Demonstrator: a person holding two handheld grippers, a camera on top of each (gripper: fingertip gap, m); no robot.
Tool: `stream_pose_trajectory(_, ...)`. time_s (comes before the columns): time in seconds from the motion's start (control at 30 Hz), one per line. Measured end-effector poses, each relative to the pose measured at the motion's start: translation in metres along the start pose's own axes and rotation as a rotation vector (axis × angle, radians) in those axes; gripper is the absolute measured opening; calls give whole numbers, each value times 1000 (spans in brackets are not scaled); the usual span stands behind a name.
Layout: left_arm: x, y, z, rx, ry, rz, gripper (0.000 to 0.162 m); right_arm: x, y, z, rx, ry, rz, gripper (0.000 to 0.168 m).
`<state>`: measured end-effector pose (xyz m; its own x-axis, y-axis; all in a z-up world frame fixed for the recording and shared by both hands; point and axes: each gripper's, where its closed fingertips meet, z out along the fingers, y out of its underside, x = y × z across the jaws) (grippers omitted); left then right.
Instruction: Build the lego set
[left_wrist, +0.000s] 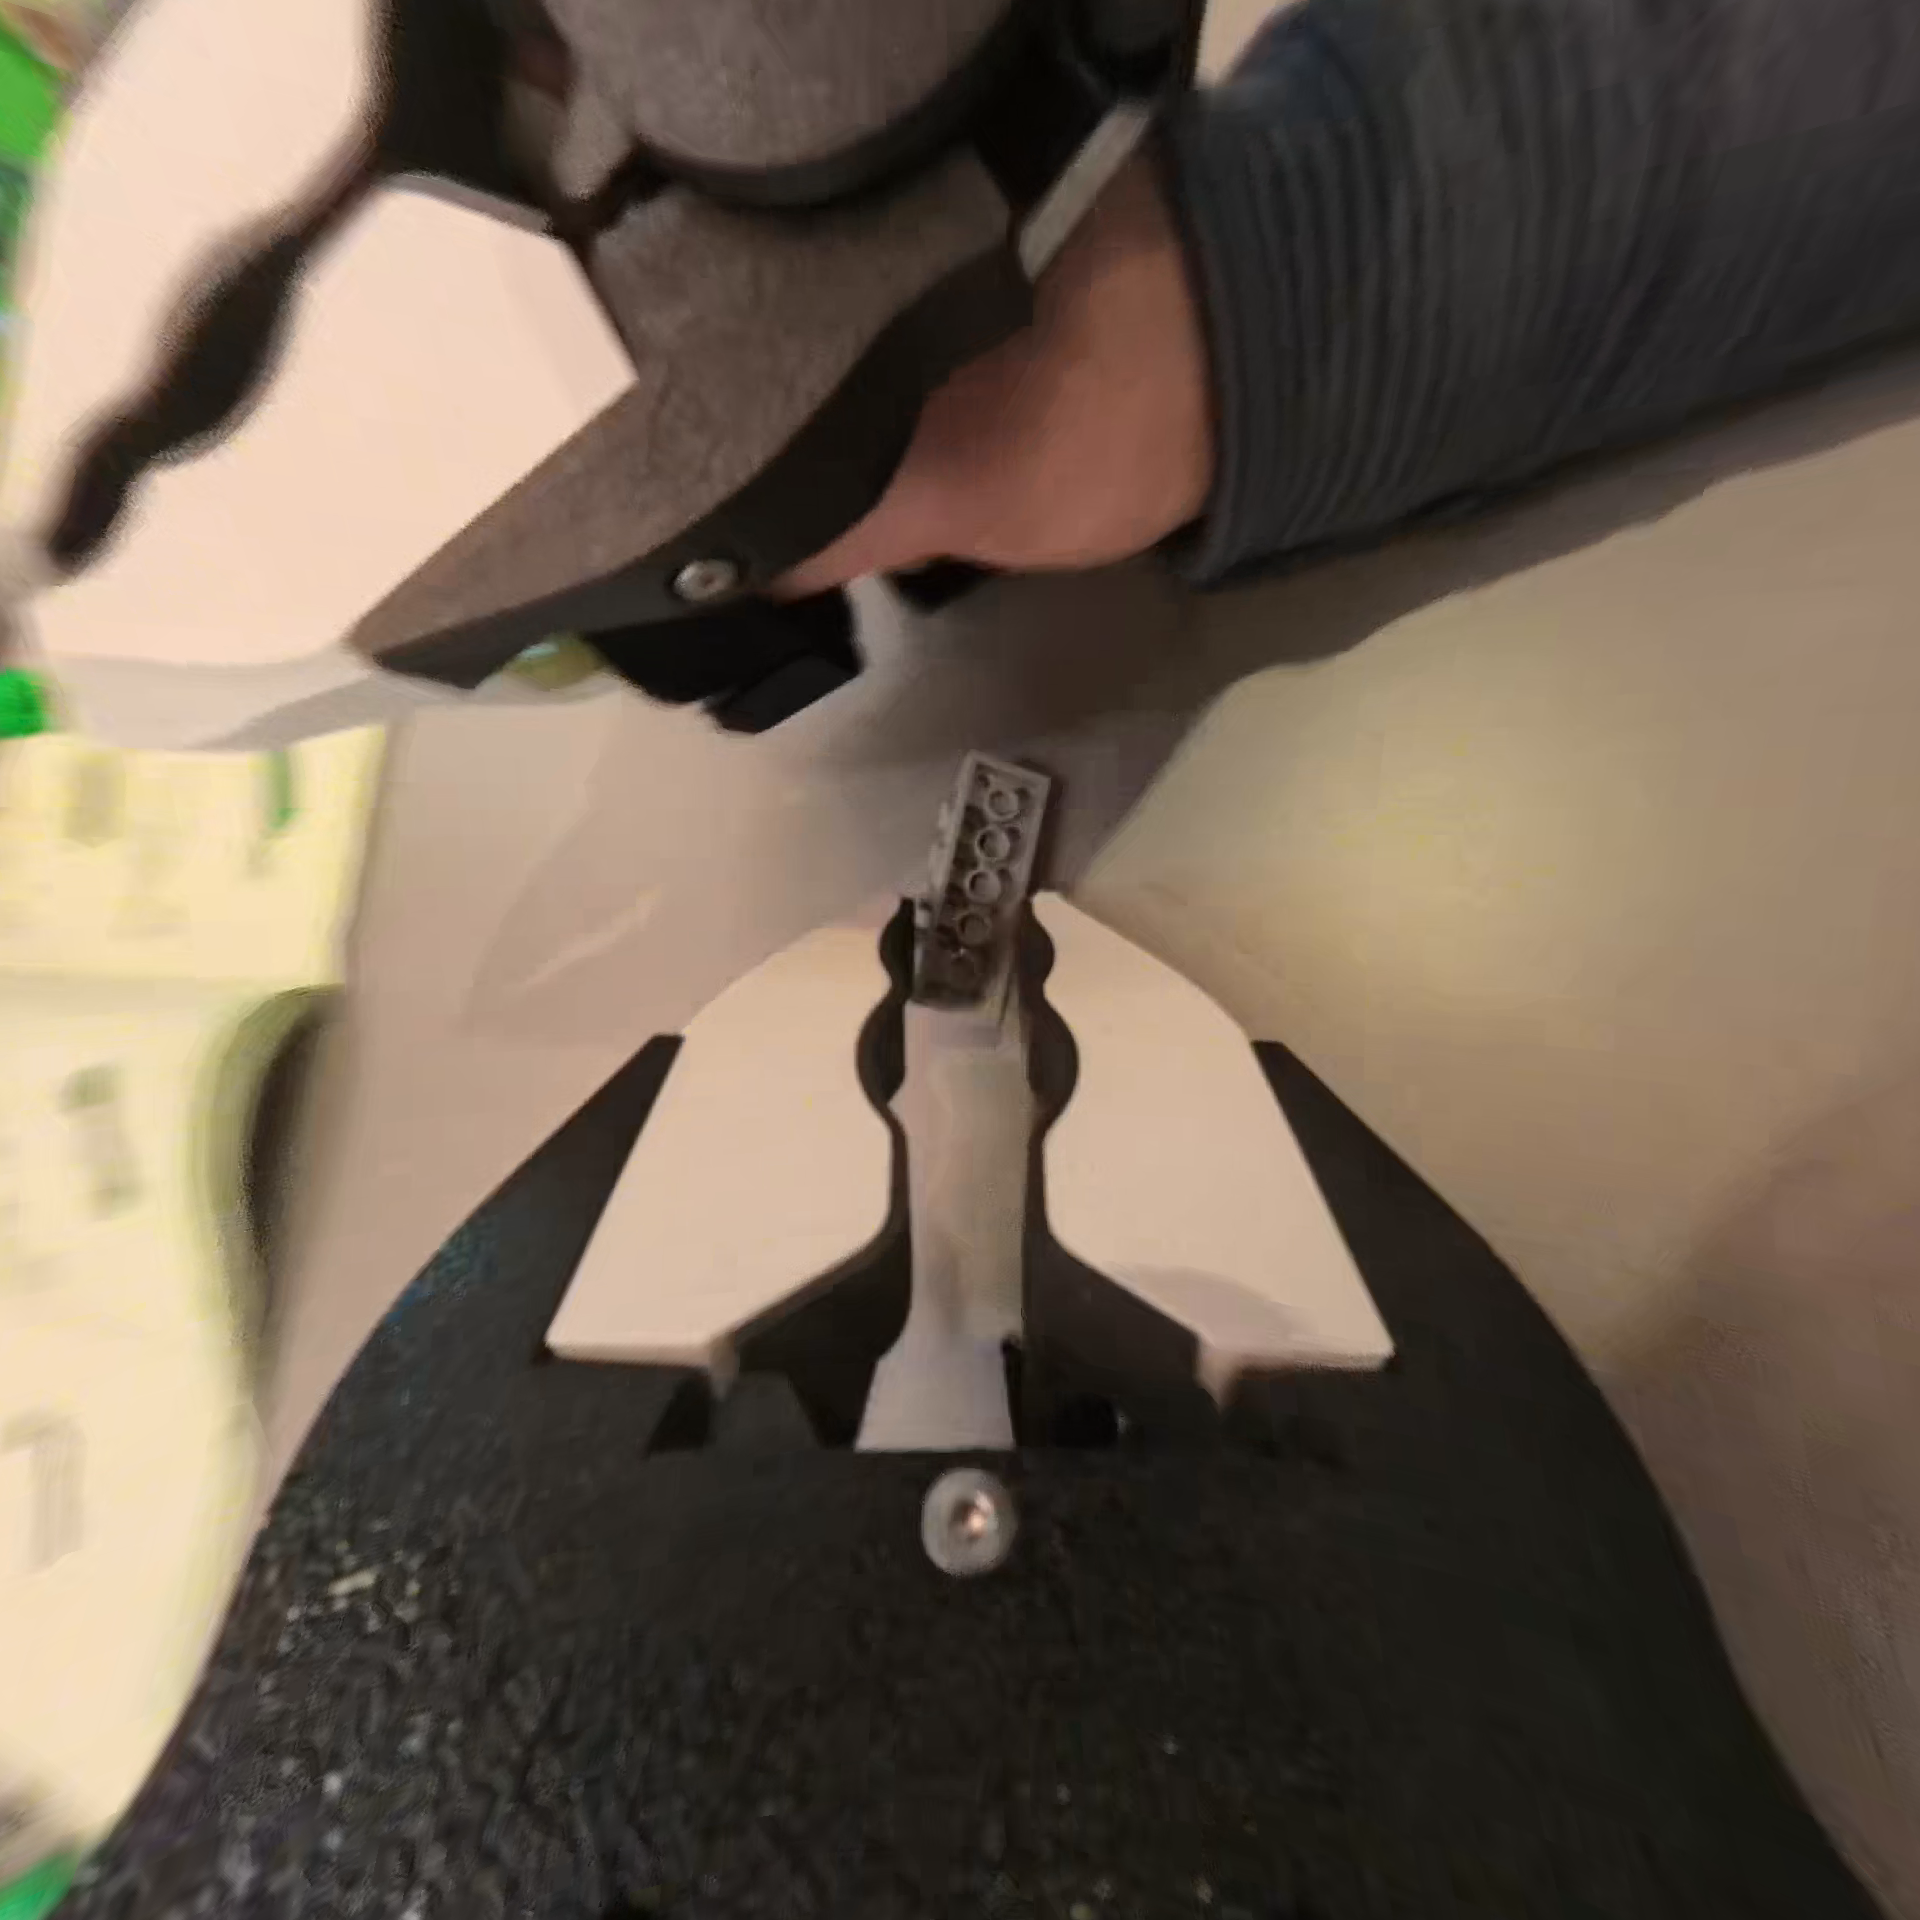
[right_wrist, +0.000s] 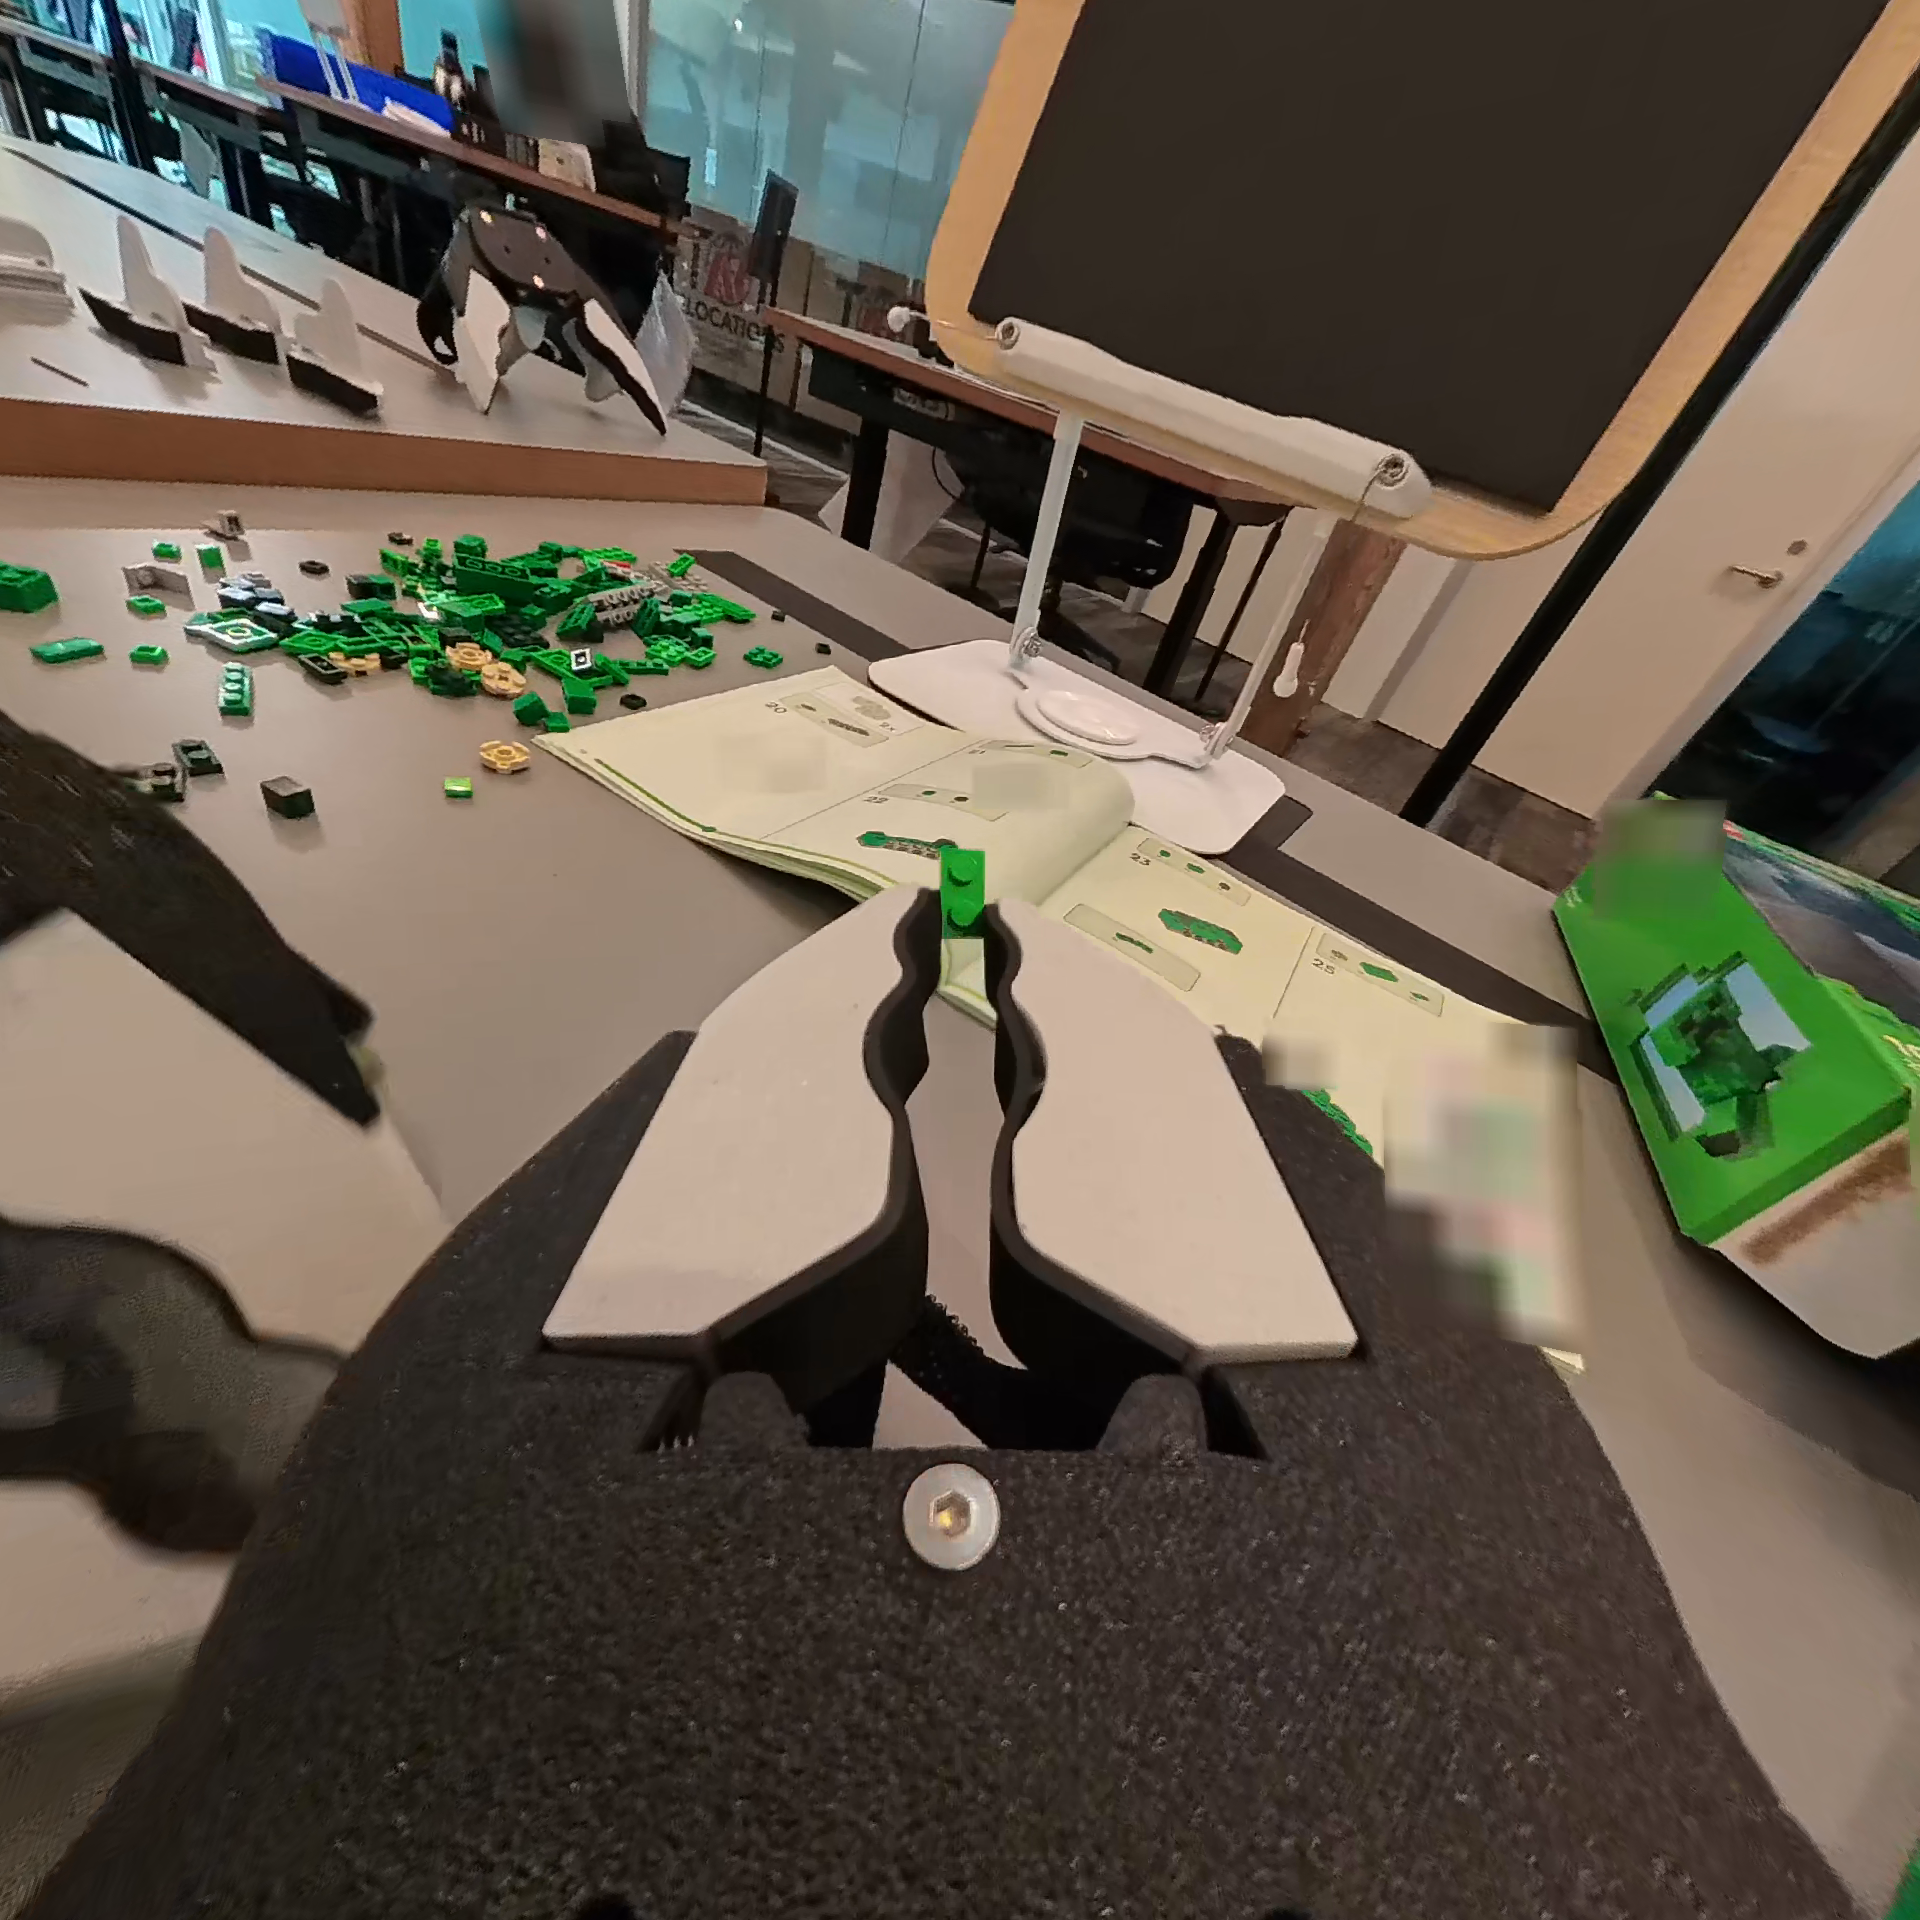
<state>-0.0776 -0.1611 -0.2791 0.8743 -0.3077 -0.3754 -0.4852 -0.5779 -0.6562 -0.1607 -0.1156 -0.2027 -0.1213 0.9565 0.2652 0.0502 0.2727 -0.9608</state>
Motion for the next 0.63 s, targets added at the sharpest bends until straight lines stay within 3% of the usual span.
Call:
stream_pose_trajectory(0.1,-35,13,-22,-60,-323,334,18,2,-1,0,6,2,18,7)
stream_pose_trajectory(0.17,-33,29,-25,-148,-332,549,18,1,0,0,5,-2,23,7)
stream_pose_trajectory(0.27,-26,41,-28,-182,-297,670,14,0,0,1,2,-6,18,7)
stream_pose_trajectory(0.47,-21,41,-41,-136,-152,537,24,-1,1,1,-7,-16,15,7)
stream_pose_trajectory(0.57,-9,38,-49,-83,24,372,11,-3,1,2,-8,-27,15,7)
stream_pose_trajectory(0.63,-19,31,-53,-32,36,247,12,-6,2,3,-17,-41,15,7)
